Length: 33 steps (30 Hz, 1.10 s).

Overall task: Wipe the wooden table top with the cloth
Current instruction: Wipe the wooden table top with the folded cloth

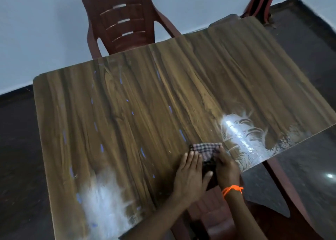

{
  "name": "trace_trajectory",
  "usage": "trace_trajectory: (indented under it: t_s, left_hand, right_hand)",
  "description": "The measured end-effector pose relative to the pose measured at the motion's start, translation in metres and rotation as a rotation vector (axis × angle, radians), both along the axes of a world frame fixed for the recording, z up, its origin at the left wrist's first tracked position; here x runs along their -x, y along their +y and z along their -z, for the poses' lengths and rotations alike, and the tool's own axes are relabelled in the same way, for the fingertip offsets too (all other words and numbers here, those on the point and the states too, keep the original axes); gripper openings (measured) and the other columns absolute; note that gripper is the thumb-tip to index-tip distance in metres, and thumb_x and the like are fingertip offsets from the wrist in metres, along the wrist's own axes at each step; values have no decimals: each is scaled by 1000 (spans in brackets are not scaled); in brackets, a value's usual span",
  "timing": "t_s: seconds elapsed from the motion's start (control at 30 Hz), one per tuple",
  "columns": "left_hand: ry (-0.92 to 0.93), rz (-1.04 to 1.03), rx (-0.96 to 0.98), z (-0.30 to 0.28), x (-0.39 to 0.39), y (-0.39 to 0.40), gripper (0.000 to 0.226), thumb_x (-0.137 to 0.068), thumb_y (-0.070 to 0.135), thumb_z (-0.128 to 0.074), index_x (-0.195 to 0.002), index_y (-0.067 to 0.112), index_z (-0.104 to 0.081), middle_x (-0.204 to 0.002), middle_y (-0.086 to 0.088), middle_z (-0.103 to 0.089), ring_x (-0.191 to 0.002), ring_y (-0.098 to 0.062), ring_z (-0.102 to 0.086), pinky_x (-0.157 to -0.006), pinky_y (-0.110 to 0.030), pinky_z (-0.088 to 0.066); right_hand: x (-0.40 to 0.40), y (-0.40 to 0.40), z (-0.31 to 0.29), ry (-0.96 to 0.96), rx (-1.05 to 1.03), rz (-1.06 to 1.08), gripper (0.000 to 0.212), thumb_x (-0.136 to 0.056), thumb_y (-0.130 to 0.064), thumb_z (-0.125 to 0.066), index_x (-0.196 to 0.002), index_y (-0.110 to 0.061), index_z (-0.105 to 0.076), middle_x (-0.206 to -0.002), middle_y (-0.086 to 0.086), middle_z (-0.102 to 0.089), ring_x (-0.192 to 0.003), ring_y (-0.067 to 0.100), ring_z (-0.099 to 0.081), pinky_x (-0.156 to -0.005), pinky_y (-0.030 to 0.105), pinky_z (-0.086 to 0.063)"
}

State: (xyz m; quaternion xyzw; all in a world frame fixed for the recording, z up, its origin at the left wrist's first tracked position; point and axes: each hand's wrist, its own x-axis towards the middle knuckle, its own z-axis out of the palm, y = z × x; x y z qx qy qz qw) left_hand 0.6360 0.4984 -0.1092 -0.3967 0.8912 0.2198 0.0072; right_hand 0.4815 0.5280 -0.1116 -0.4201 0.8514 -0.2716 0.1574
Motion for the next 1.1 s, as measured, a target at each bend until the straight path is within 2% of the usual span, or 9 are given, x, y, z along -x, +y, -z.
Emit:
trace_trajectory:
  t_s: [0.13,0.3,0.37,0.43,0.57,0.77,0.87,1.03,1.1]
  left_hand:
    - [-61,-19,78,-2,-8,-48,75,-106,54,-21,-154,-2,-36,-159,-21,-37,-153,-31,-26,-127,-48,-12]
    - [63,-74,108,7,-50,-46,63,-105,47,-43,-148,0,-48,-153,-20,-48,-148,-29,-38,-124,-49,-26]
    - [61,-87,89,9,-58,-29,64,-105,47,-42,-147,-1,-49,-154,-20,-47,-150,-29,-35,-124,-50,-26]
    - [34,-88,60,9,-54,-14,67,-104,48,-40,-148,-2,-46,-157,-20,-42,-153,-29,-29,-124,-50,-24]
    - [-20,-52,16,4,-25,-9,72,-99,45,-39,-153,-2,-36,-163,-20,-31,-156,-30,-16,-126,-48,-10]
    - [-65,-81,63,-6,8,-70,71,-101,45,-38,-154,-2,-34,-161,-22,-33,-155,-31,-20,-128,-48,-6]
    - [-135,-113,87,-10,1,-108,69,-103,45,-35,-154,-1,-33,-161,-21,-35,-155,-29,-22,-128,-46,-3]
    - [-182,-44,91,-5,-44,-110,64,-107,40,-28,-157,1,-27,-164,-20,-29,-156,-29,-18,-128,-46,-4]
    - [-149,-9,81,1,-60,-91,64,-106,38,-27,-158,0,-26,-164,-22,-27,-156,-32,-17,-127,-49,-8]
  right_hand:
    - [-12,-56,-2,79,69,-131,22,-77,7,-68,-94,-7,-73,-115,9,-68,-107,24,-64,-89,26,-47]
    - [-33,-57,5,103,61,-296,29,-77,6,-68,-99,-14,-72,-121,5,-66,-118,19,-56,-95,16,-37]
    - [-36,-37,8,89,52,-359,28,-80,3,-67,-103,-14,-71,-126,3,-63,-124,15,-51,-99,14,-33]
    - [-34,-17,11,103,52,-400,29,-79,3,-68,-103,-13,-70,-127,2,-62,-126,14,-50,-98,17,-38]
    - [-16,-7,7,100,24,-299,27,-74,4,-71,-94,-14,-71,-122,0,-65,-116,14,-58,-85,28,-54]
    - [-7,-74,-4,130,57,-175,21,-77,1,-63,-94,-10,-70,-114,7,-68,-103,26,-65,-76,36,-56]
    - [-24,-109,-9,116,115,-202,22,-76,-8,-55,-91,-10,-71,-111,8,-69,-108,26,-63,-81,29,-51]
    - [-46,-111,6,67,58,-301,32,-80,2,-63,-110,-7,-68,-125,11,-63,-123,23,-53,-99,35,-46]
    - [-46,-93,11,65,73,-354,31,-81,2,-65,-110,-8,-69,-125,8,-63,-125,20,-51,-101,33,-44]
